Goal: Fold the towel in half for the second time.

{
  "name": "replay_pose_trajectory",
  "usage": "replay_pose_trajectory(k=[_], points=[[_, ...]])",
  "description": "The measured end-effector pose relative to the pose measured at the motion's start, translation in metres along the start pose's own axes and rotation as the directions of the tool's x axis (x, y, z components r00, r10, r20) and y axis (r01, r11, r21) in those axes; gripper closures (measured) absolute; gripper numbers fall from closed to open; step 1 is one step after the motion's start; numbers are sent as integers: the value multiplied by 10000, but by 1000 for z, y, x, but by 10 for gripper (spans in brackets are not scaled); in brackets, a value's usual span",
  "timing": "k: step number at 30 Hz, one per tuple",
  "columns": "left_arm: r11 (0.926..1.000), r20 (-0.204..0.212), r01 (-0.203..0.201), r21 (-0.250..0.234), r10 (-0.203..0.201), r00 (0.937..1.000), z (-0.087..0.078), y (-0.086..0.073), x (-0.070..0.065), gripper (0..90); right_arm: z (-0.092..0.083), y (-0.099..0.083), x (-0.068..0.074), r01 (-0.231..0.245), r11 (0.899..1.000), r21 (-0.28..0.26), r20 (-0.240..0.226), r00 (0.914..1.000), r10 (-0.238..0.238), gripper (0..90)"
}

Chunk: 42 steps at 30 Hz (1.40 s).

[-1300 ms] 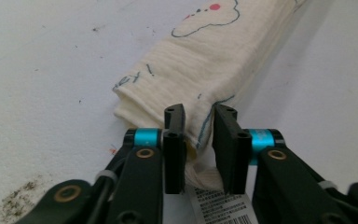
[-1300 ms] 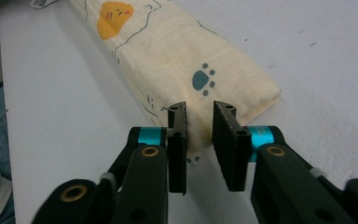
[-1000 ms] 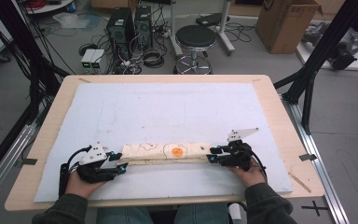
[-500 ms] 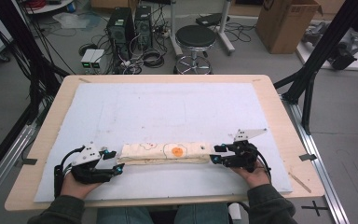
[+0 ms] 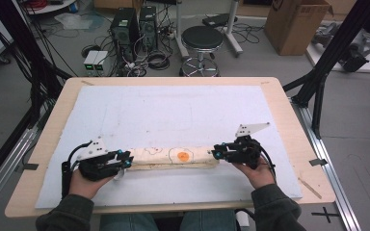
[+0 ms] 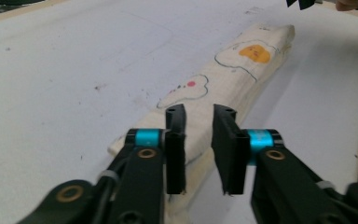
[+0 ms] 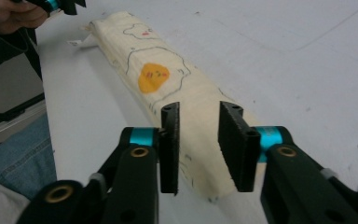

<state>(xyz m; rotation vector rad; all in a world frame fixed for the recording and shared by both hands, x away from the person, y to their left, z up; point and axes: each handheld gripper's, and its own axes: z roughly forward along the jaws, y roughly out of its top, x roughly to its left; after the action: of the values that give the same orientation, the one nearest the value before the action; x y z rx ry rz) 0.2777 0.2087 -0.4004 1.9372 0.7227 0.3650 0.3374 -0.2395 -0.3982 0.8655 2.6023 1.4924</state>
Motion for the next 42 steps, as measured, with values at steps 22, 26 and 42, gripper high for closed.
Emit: replay_pose_trajectory(k=[22,26,42], points=[[9585,192,-1056,2649,1043,9944,68,6,-10,862,96,30,18,495,9681,2458,-1040,9943,-244,849],[9557,70,-1099,2731,1123,9937,67,2,-10,860,97,24,16,460,9563,2886,-854,9961,-221,849],[9697,-152,-539,2385,592,9981,47,-16,2,825,60,-4,2,340,9704,2391,-134,9994,-317,822]])
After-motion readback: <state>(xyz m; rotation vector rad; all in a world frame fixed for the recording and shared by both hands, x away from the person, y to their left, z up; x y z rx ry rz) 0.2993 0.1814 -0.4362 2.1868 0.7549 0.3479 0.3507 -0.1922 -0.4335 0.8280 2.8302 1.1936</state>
